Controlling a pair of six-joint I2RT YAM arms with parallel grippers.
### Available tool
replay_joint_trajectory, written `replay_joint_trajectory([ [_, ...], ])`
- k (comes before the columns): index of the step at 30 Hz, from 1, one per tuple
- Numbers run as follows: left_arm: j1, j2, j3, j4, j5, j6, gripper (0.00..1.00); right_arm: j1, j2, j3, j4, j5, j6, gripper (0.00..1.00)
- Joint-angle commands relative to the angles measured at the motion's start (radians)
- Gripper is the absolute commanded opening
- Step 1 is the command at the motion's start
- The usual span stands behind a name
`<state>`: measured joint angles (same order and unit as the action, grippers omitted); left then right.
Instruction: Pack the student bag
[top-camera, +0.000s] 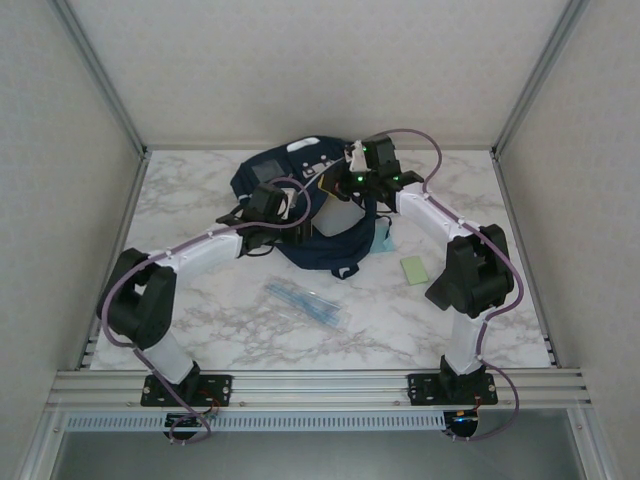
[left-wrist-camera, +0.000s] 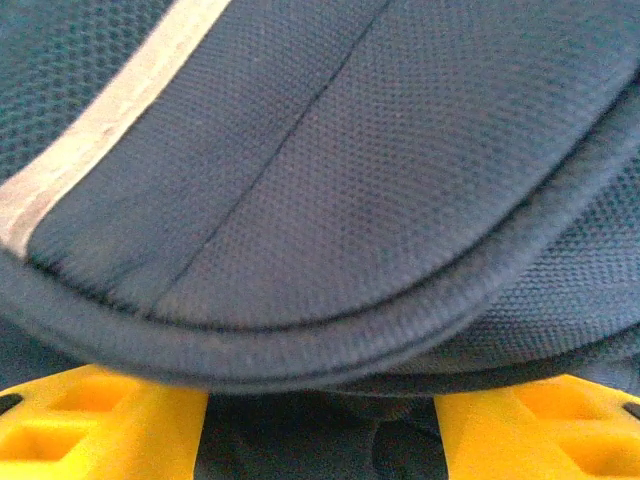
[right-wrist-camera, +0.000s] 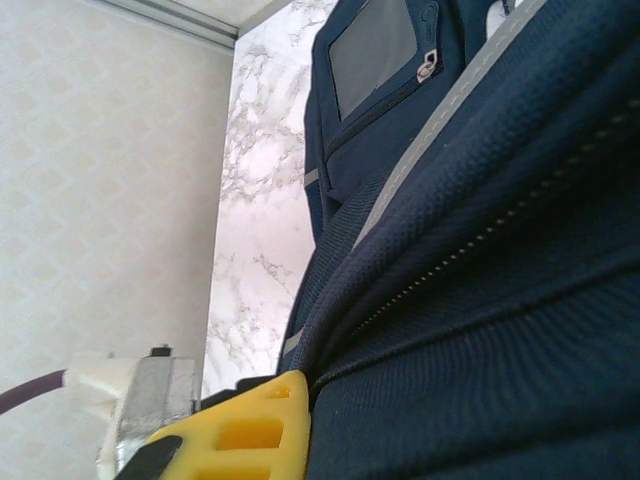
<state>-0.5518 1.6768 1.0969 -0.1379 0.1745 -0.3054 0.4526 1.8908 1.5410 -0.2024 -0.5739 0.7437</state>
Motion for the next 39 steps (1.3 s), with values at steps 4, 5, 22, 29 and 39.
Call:
replay_joint_trajectory([
  [4, 0.010, 0.074, 0.032, 0.198, 0.156, -0.092, 0.57, -0.001, -0.011, 0.046, 0.061, -0.042, -0.016, 0.00],
  [5, 0.010, 0.082, 0.040, 0.215, 0.177, -0.103, 0.56, 0.000, -0.012, 0.046, 0.064, -0.042, -0.016, 0.00],
  [22, 0.006, -0.021, 0.122, 0.003, 0.215, -0.043, 0.00, -0.002, -0.007, 0.009, 0.072, -0.022, -0.021, 0.00],
  [29, 0.022, -0.113, 0.076, -0.127, 0.160, 0.006, 0.00, -0.005, -0.012, -0.005, 0.079, -0.018, -0.022, 0.00],
  [39, 0.052, -0.127, 0.041, -0.156, 0.089, 0.005, 0.00, -0.006, -0.013, -0.009, 0.085, -0.020, -0.018, 0.00],
])
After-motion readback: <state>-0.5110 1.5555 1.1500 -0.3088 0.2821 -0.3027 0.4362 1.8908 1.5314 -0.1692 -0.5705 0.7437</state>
